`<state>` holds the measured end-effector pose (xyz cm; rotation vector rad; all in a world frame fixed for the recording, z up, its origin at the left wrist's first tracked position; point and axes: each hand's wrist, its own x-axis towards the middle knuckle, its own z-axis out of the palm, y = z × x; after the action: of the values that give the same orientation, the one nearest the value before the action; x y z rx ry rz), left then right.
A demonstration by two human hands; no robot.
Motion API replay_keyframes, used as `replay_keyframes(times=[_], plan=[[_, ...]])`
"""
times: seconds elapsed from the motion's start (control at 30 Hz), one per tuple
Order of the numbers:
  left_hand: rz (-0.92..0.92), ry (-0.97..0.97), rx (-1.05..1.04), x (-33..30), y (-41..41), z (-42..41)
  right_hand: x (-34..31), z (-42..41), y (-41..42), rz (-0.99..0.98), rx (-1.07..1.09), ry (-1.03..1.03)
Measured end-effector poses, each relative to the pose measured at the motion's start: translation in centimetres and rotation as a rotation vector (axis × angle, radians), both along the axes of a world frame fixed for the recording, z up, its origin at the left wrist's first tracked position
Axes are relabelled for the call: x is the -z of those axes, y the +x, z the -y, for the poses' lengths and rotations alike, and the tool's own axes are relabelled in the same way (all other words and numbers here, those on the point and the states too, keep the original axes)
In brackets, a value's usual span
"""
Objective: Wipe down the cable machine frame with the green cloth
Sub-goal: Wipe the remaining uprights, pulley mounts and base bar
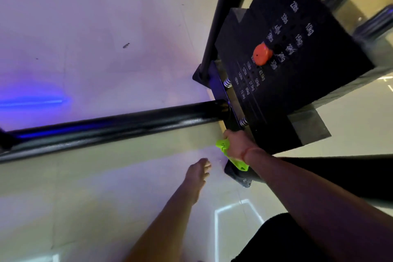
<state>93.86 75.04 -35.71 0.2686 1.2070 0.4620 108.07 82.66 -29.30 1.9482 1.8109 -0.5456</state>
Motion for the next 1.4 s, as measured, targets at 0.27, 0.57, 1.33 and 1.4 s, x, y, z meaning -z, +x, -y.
replay_keyframes(times=[0.27, 0.57, 1.33, 1.4], plan=[[-0.613, 0.256, 0.327, -15.1, -11.3, 0.3, -10.8, 1.3, -7.6, -0.402, 0.287, -0.062], [-0.871, 0.346, 0.252, -39.9, -22.6, 7.3, -30.8, 7.4, -19.4, -0.505, -0.031, -0.119], [-1.606, 0.59, -0.069, -104.4, -31.5, 28.2, -97.3, 18.7, -34.0, -0.926, -0.851, 0.356], [-1.685, 0.655, -0.139, -109.4, -31.2, 29.1, -101.9, 19.5, -34.5, -0.995, -0.856, 0.424]])
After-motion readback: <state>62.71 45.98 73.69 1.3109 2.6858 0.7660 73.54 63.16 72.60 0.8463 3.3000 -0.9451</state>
